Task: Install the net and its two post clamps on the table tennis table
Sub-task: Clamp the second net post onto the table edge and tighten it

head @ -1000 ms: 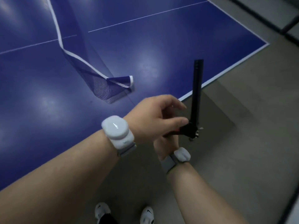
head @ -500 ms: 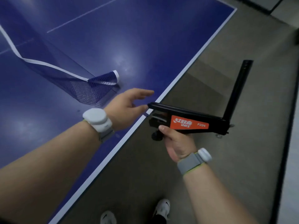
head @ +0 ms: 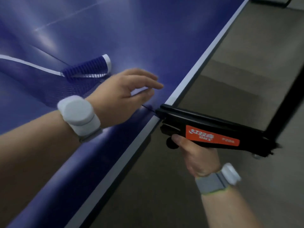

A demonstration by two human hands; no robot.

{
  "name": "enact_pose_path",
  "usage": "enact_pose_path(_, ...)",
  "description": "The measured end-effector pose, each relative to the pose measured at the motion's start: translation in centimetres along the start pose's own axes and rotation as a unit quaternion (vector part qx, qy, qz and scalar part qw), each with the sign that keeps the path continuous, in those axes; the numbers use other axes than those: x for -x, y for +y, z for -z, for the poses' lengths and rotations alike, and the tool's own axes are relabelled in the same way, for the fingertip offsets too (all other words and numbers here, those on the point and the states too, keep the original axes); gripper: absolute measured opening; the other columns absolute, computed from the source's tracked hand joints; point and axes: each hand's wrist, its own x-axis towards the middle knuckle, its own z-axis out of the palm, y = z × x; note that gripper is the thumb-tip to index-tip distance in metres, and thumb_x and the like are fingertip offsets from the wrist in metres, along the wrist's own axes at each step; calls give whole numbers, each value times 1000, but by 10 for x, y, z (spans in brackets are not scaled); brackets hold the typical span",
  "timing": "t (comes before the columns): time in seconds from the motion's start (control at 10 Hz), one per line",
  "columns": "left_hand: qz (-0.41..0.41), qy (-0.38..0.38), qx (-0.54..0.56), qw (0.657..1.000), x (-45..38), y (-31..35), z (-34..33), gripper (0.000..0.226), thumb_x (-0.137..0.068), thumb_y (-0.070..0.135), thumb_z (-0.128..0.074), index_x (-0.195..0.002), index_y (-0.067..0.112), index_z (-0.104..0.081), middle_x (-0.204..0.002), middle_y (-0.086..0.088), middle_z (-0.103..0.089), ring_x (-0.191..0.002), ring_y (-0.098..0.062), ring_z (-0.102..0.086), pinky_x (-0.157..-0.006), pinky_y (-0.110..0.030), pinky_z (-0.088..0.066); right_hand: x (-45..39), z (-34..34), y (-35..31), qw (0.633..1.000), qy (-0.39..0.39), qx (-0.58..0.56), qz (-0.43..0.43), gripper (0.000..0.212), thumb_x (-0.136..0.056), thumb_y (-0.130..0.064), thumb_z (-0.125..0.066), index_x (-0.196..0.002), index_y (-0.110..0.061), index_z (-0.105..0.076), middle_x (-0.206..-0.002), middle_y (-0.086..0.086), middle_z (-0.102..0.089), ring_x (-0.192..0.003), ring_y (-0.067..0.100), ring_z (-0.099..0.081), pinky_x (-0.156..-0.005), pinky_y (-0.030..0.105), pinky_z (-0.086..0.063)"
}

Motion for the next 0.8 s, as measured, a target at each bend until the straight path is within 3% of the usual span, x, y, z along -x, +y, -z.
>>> enact_pose_path(0.1,-37,36,18,998,-2,-1,-5,29,-106,31,-50,-122,40,-72,-133,20,-64,-126,3,-56,-108,-20,-42,-13,10,5,985,-142,19,-100,52,-66,-70,-90,-108,-42,-83,-128,-2,-78,-130,25,-68,-116,53,-47)
enact_pose_path(0.2,-68,27,43,996,1,-3,-18,31,-107,33,-45,-123,36,-71,-136,16,-64,-129,0,-57,-110,-22,-43,-29,13,9,978,-187,27,-89,48,-73,-71,-85,-113,-44,-80,-135,-5,-75,-134,21,-64,-118,50,-44)
enact_pose_path(0.3,-119,24,26,992,8,-3,-35,30,-106,34,-45,-124,39,-68,-138,20,-62,-130,6,-55,-109,-15,-40,-28,15,21,975,-218,29,-18,47,-65,-79,-83,-106,-57,-78,-124,-20,-77,-131,11,-65,-117,45,-45)
enact_pose_path(0.4,-118,19,13,993,5,1,-40,30,-104,33,-50,-124,36,-72,-132,23,-66,-124,9,-58,-107,-13,-41,-22,8,28,970,-242,36,10,41,-70,-81,-78,-105,-60,-77,-124,-20,-77,-136,17,-62,-121,49,-41)
enact_pose_path(0.6,-156,3,-38,987,6,6,-45,23,-95,35,-70,-117,35,-78,-116,21,-73,-111,6,-66,-100,-13,-47,-28,-5,30,976,-166,55,127,37,-72,-85,-72,-104,-68,-73,-128,-12,-77,-133,20,-65,-117,52,-45)
enact_pose_path(0.7,-162,-2,-52,985,6,4,-41,27,-88,38,-73,-115,35,-80,-114,24,-73,-107,11,-66,-98,-10,-47,-30,-7,33,982,-148,59,98,42,-67,-87,-74,-102,-65,-76,-124,-15,-78,-132,20,-65,-118,52,-44)
enact_pose_path(0.8,-156,-12,-44,987,2,1,-34,27,-85,40,-76,-111,35,-81,-114,28,-73,-106,17,-64,-101,-10,-46,-32,-7,34,983,-151,59,89,34,-77,-84,-70,-105,-66,-74,-137,-3,-73,-137,25,-62,-119,56,-41)
